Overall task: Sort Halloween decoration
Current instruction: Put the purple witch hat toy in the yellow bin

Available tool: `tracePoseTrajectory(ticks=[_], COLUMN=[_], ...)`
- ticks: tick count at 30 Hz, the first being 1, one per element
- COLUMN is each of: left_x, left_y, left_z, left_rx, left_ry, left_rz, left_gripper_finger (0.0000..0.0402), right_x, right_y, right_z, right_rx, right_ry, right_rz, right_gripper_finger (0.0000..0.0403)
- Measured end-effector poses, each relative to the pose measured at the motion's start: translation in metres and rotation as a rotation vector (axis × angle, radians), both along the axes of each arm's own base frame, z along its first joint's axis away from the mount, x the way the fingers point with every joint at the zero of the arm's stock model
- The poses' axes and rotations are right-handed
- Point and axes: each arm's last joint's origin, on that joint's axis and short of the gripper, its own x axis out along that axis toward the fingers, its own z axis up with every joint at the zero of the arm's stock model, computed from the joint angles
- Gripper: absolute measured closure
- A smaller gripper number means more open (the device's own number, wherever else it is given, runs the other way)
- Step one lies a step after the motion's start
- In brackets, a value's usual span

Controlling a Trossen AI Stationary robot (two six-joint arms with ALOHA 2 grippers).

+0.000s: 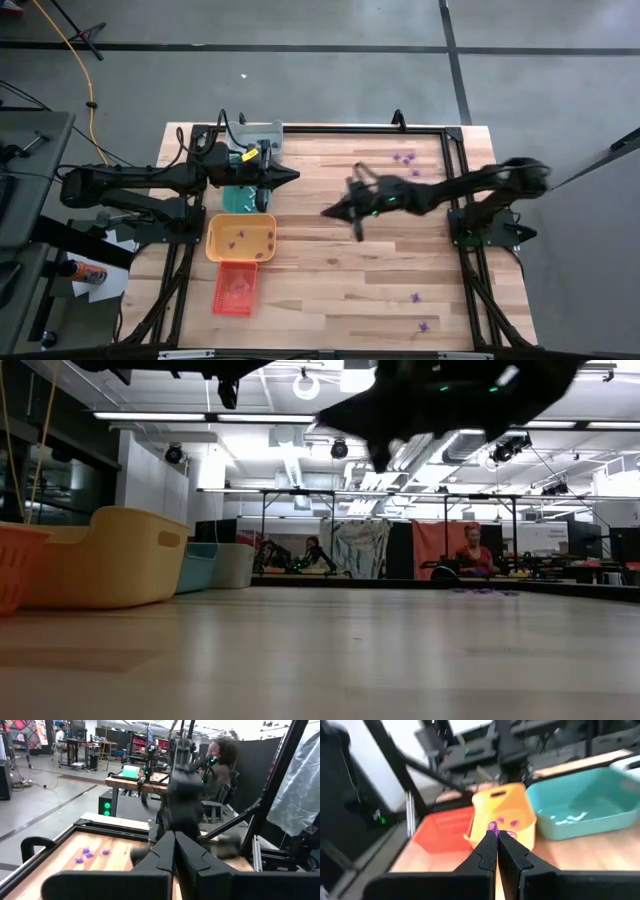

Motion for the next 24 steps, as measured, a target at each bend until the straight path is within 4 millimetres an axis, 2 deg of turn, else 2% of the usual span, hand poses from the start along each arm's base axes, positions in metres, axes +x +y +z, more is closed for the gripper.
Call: tracePoseTrajectory(ticks=[4,8,12,15,20,24], left_x=[0.000,0.000,0.000,0.000,0.000,0.000], left_y=[0.000,0.000,0.000,0.000,0.000,0.000], left_z=[0.001,0.001,0.001,0.002,0.004,0.005], left_rx=[-0.027,-0.033,-0.033,-0.038,-0.054,-0.052], left_ry=[-0.007,-0.008,-0.008,-0.018,-0.044,-0.054], left_rz=[0.000,0.001,0.006,0.006,0.005,0.004], left_gripper_finger=[0.0402,0.0401,0.0402,0.0402,0.0402,0.0402], right_x=[0.046,0.092,0.128,0.146,0.162,0.167], right_y=[0.012,0.017,0.019,0.019,0.021,0.022], right_z=[-0.016,-0.024,-0.027,-0.031,-0.031,-0.031], right_rx=[-0.053,-0.067,-0.038,-0.042,-0.089,-0.113], right_ry=[0.031,0.014,-0.006,0.039,0.130,0.197], right_rz=[0.043,0.055,0.049,0.050,0.063,0.075], right_gripper_finger=[0.0403,0.0403,0.0403,0.0403,0.0398,0.0356])
